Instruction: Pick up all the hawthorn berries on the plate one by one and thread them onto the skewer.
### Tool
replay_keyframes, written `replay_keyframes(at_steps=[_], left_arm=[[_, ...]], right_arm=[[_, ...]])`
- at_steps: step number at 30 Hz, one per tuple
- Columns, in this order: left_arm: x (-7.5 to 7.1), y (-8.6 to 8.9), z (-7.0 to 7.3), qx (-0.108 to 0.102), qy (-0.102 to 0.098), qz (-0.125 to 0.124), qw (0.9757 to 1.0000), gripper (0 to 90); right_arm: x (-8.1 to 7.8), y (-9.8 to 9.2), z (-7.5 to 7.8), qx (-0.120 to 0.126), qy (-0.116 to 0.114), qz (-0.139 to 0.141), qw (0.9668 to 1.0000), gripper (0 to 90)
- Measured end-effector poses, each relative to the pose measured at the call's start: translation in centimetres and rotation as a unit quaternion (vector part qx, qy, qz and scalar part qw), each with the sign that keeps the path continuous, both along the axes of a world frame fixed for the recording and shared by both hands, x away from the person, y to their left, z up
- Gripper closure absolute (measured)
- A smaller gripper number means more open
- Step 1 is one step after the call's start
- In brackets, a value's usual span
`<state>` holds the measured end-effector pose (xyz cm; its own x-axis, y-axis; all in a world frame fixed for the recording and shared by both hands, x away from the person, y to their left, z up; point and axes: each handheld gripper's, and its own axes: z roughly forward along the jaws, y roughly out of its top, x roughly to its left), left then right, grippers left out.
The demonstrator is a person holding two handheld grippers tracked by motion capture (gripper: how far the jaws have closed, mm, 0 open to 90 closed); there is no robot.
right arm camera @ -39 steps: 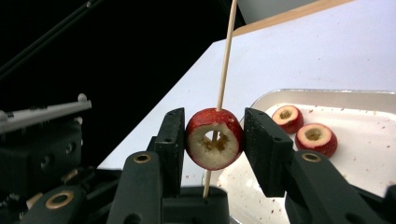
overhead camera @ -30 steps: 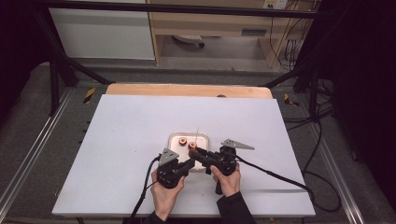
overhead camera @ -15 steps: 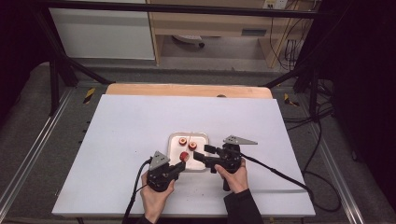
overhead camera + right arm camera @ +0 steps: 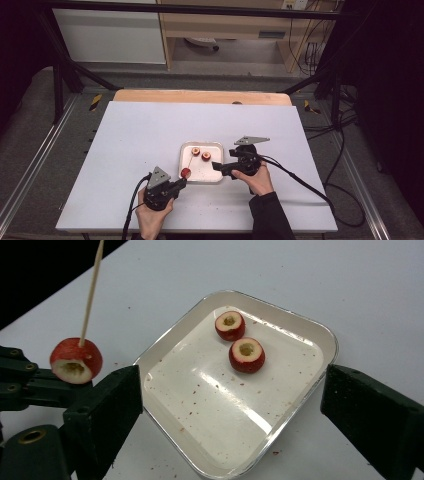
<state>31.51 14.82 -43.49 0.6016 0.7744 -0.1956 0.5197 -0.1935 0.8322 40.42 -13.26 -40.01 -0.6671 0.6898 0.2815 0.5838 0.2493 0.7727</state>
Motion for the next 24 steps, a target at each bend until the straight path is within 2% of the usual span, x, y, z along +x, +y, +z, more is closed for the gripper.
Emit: replay_keyframes(at_steps=[5,12,17,18,24], left_arm=[[-0.2,0.3,0.0,0.007,-0.003,-0.001,1.0000,88.2],[-0.3,0.8,-0.2,0.015,-0.005,0.000,0.9999,88.2],[-0.3,1.0,-0.3,0.015,-0.003,-0.003,0.9999,88.2],[-0.1,1.1,-0.4,0.017,-0.015,-0.011,0.9997,88.2],[-0.2,1.4,-0.5,0.013,-0.007,-0.009,0.9999,88.2]], right_arm=[[1.0,0.7,0.2,-0.044,0.002,0.019,0.9988,10.1],[2.3,1.7,0.3,-0.115,0.007,0.061,0.9914,7.6],[3.0,2.3,0.3,-0.146,0.010,0.086,0.9854,7.0],[3.2,2.5,0.3,-0.152,0.012,0.089,0.9844,7.1],[4.3,3.5,0.4,-0.174,0.026,0.102,0.9791,7.2]])
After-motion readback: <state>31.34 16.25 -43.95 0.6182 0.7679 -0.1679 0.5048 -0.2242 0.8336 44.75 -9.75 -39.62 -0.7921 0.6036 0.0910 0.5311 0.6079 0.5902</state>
